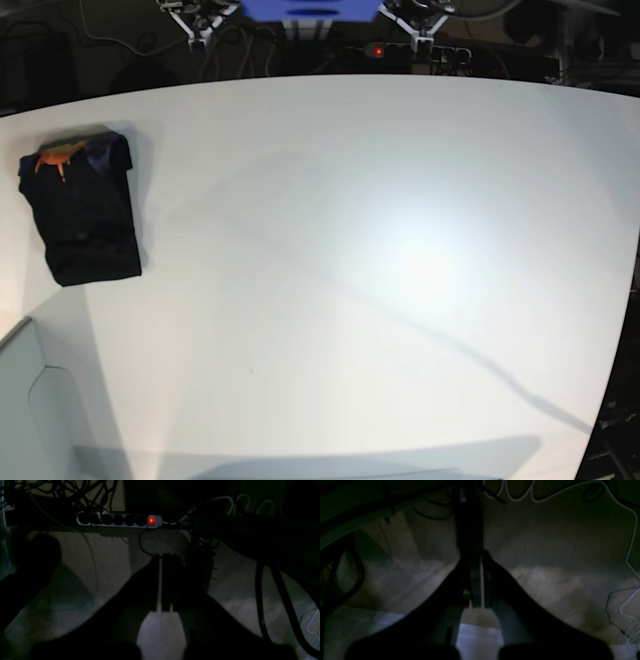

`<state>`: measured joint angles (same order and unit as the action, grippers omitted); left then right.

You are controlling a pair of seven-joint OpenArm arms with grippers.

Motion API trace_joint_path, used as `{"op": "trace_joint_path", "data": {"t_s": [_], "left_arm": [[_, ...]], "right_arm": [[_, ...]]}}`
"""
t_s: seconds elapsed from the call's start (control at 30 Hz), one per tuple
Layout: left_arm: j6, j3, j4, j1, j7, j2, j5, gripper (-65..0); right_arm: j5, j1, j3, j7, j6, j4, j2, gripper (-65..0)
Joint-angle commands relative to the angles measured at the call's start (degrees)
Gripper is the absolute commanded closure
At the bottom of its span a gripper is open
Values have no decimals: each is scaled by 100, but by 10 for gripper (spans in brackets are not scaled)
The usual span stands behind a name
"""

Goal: Fold the T-shirt properly

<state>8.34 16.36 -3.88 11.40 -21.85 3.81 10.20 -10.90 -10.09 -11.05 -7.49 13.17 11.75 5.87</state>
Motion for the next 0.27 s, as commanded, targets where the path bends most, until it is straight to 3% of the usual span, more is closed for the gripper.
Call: {"op": "trace_joint_path", "data": {"t_s": [0.0, 0.23], "left_arm": [[-12, -5, -3, 25, -44, 19, -4, -23], [-12, -40, -3, -177, -44, 19, 49, -23]], "right_arm": [[-14, -51, 2, -21, -3, 60, 24, 0], [-14, -68, 10, -21, -3, 78, 24, 0]]}}
